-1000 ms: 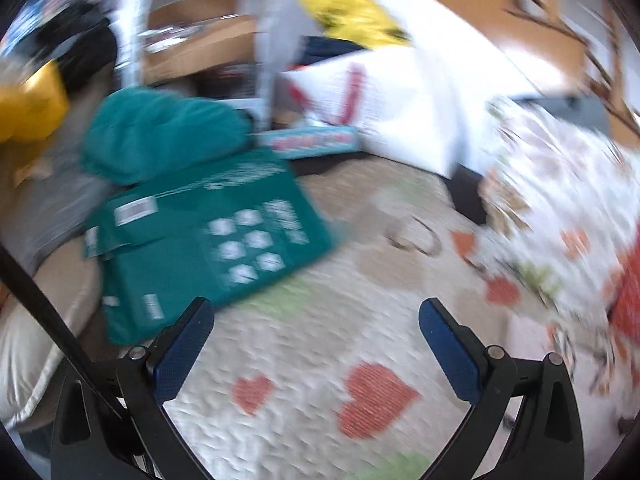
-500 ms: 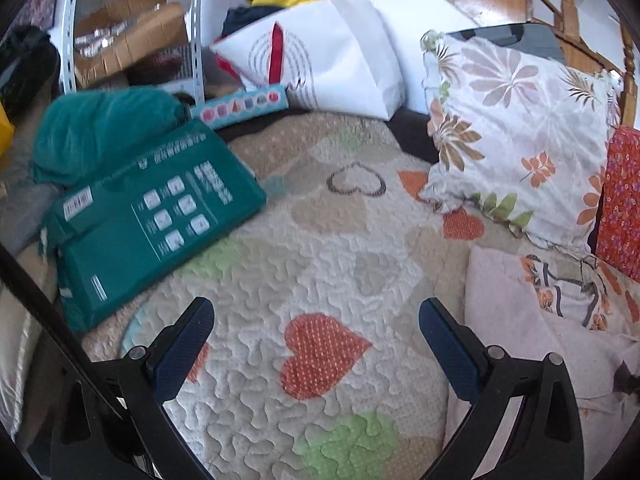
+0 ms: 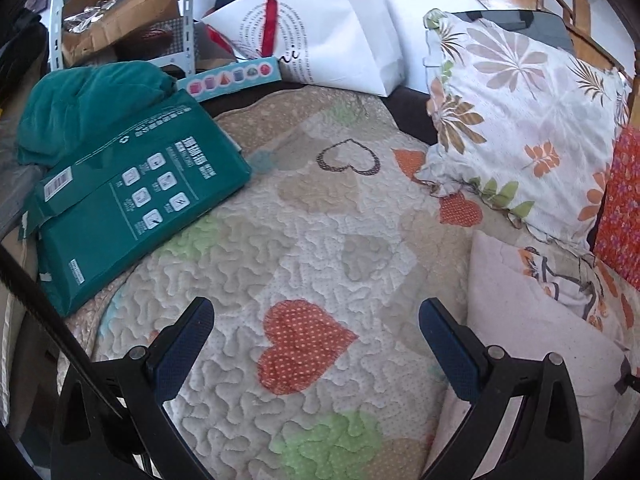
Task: Fold small clothes
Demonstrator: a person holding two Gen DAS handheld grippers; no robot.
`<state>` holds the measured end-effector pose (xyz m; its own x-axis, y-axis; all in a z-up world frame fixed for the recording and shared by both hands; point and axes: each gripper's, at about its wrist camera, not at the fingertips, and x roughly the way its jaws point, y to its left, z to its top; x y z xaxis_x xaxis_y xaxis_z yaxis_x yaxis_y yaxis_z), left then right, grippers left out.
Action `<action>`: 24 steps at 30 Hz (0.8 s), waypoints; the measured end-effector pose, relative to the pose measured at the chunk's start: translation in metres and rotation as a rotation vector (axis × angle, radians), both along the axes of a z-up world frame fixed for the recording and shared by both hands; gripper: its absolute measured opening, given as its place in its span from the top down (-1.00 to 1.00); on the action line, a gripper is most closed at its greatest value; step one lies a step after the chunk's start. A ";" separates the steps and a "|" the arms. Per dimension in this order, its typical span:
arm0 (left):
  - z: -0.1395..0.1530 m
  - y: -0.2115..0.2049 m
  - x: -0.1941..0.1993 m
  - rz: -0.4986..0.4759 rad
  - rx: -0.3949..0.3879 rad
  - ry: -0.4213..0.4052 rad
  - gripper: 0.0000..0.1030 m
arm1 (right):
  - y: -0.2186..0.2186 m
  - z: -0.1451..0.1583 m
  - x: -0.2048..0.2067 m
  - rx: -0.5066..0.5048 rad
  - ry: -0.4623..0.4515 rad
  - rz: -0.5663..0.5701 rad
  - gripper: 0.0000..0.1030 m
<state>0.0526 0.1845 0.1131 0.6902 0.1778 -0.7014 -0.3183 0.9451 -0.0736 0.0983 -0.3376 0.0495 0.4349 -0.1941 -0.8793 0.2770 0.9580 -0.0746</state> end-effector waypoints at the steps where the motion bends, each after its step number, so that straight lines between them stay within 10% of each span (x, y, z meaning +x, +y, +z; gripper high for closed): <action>1: 0.001 -0.001 0.001 -0.002 0.000 -0.005 -0.98 | 0.005 0.009 -0.006 -0.053 -0.047 -0.015 0.19; 7: 0.002 0.001 0.010 0.011 -0.019 0.002 -0.98 | 0.073 0.040 -0.012 0.038 -0.212 0.168 0.17; 15: 0.005 0.011 0.011 0.048 -0.024 -0.008 -0.98 | 0.232 -0.015 0.032 0.206 -0.083 0.488 0.77; 24: 0.004 0.033 0.011 0.097 -0.019 -0.004 -0.98 | 0.360 -0.043 0.065 0.457 0.011 0.639 0.91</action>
